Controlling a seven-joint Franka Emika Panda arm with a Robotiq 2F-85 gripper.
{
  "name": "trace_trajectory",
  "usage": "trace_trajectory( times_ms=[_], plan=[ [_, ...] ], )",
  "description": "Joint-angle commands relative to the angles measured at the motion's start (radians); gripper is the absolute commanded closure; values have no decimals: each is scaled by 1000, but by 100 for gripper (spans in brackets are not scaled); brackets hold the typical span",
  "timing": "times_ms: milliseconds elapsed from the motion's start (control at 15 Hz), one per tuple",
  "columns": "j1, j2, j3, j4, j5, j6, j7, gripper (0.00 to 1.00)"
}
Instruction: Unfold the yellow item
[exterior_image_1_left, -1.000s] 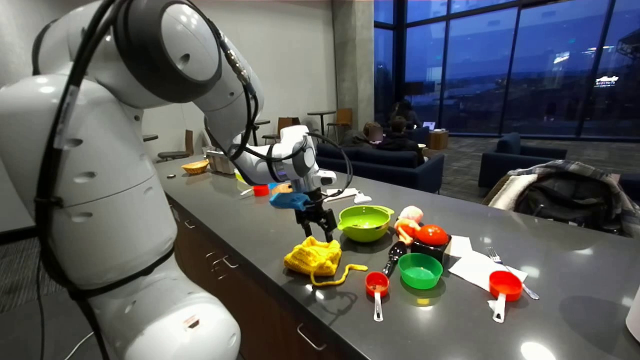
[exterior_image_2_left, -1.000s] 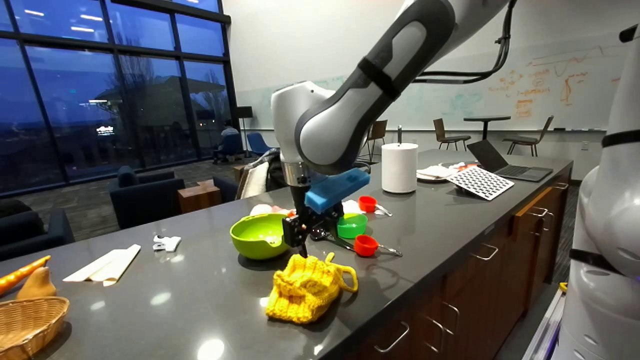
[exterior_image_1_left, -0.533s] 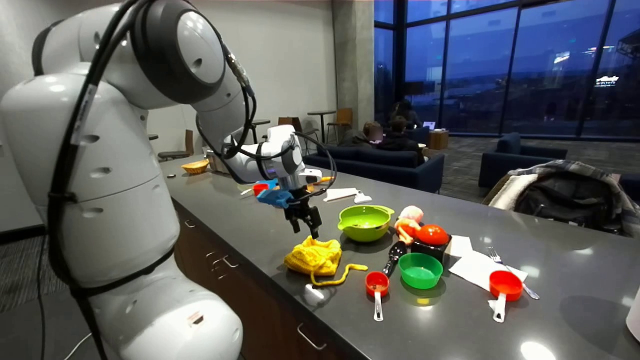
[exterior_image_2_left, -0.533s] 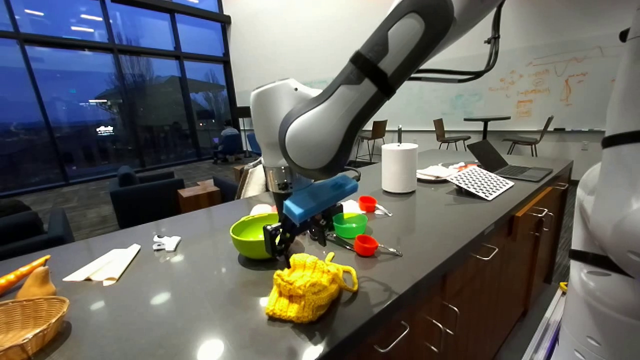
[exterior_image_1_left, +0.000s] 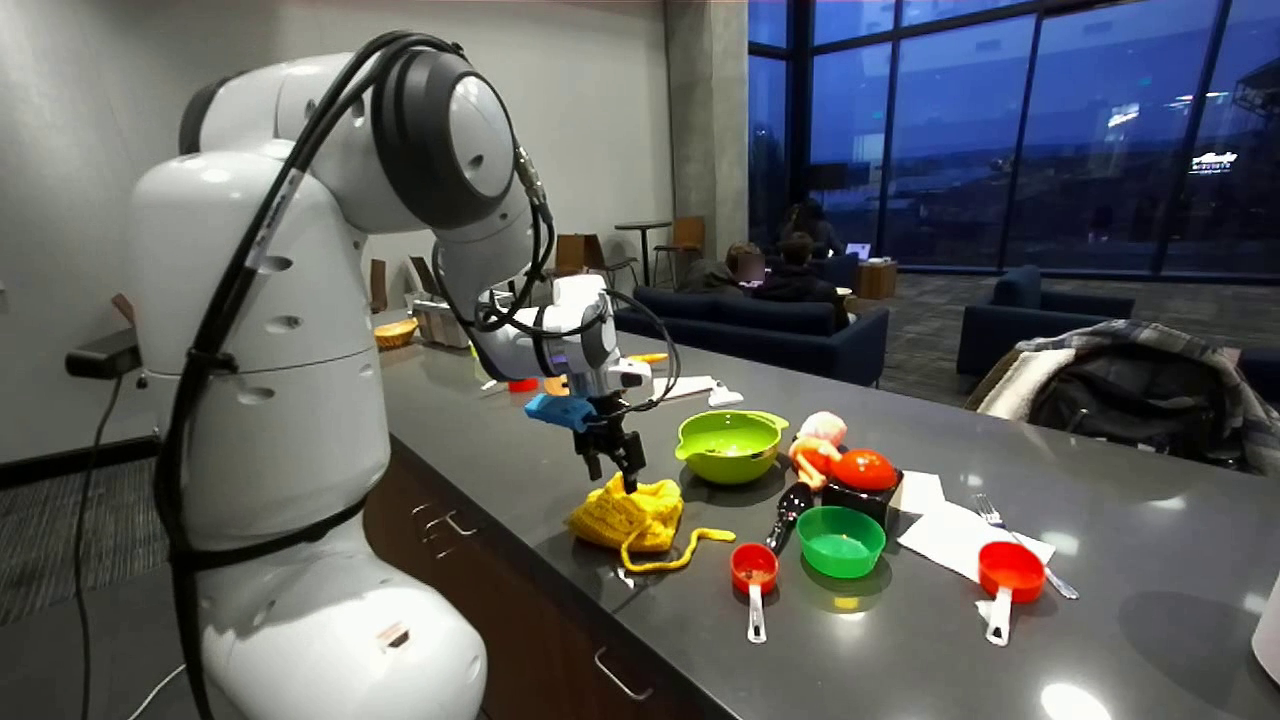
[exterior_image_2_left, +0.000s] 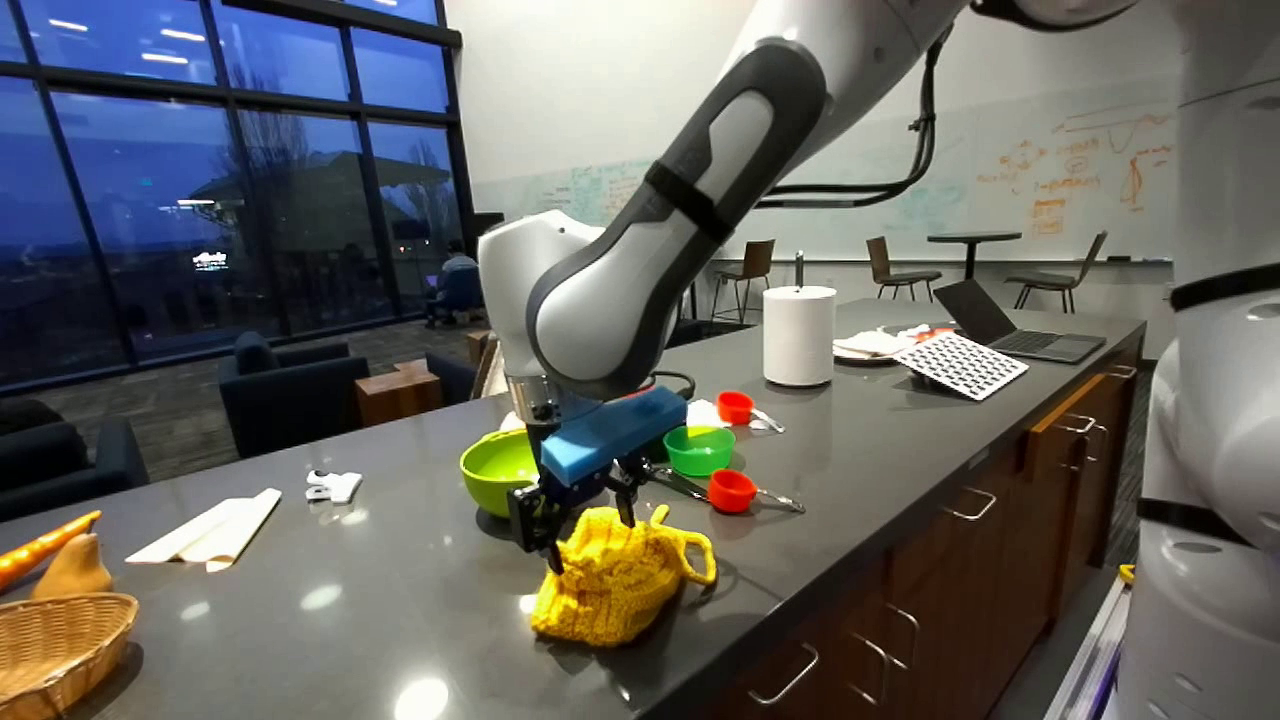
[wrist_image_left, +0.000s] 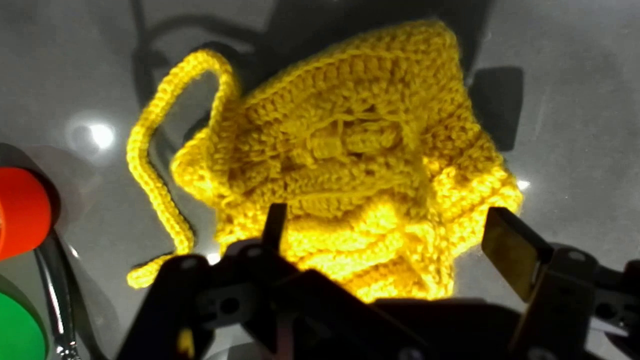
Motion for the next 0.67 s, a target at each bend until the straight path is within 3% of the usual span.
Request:
trace_trajectory(
  times_ms=[0, 200, 333, 600],
  plan=[
    [32, 70, -24, 54, 31, 5, -13, 0],
    [46, 109, -33, 79, 40, 7, -18, 0],
    [56, 129, -42, 91, 40, 9, -15, 26],
    [74, 145, -53, 101, 40, 15, -12, 55]
  ],
)
